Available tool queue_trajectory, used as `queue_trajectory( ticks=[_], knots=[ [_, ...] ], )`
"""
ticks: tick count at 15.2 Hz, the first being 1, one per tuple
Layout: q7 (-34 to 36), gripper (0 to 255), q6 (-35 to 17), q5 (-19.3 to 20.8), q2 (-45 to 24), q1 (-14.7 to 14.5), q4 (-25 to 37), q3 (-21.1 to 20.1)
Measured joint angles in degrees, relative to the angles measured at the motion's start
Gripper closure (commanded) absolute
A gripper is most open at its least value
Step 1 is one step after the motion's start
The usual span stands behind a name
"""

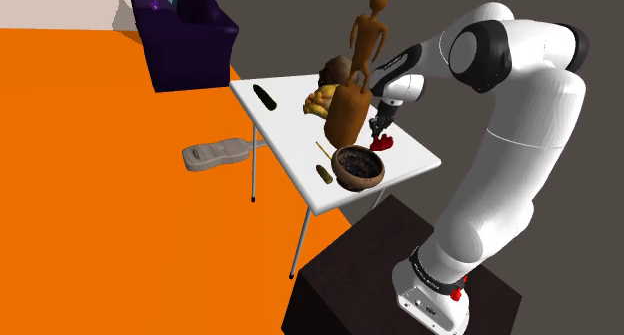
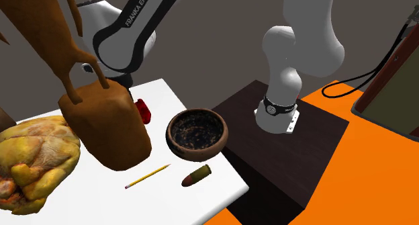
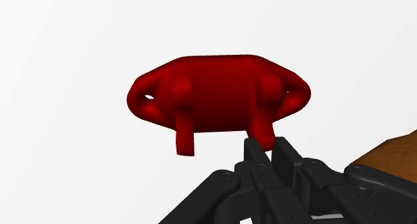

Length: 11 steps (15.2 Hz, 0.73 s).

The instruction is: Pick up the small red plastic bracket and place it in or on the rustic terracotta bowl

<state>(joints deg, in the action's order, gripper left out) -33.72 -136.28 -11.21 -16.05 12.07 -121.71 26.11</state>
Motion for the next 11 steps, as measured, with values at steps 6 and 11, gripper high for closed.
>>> queue_trajectory(
  ticks=[6,11],
  knots=[
    [1.31,255,3.60,2.01,2.51,-0.60,0.69,0.74],
    [2.68,255,6.91,3.92,5.24,-1.15,1.62,1.32]
  ],
)
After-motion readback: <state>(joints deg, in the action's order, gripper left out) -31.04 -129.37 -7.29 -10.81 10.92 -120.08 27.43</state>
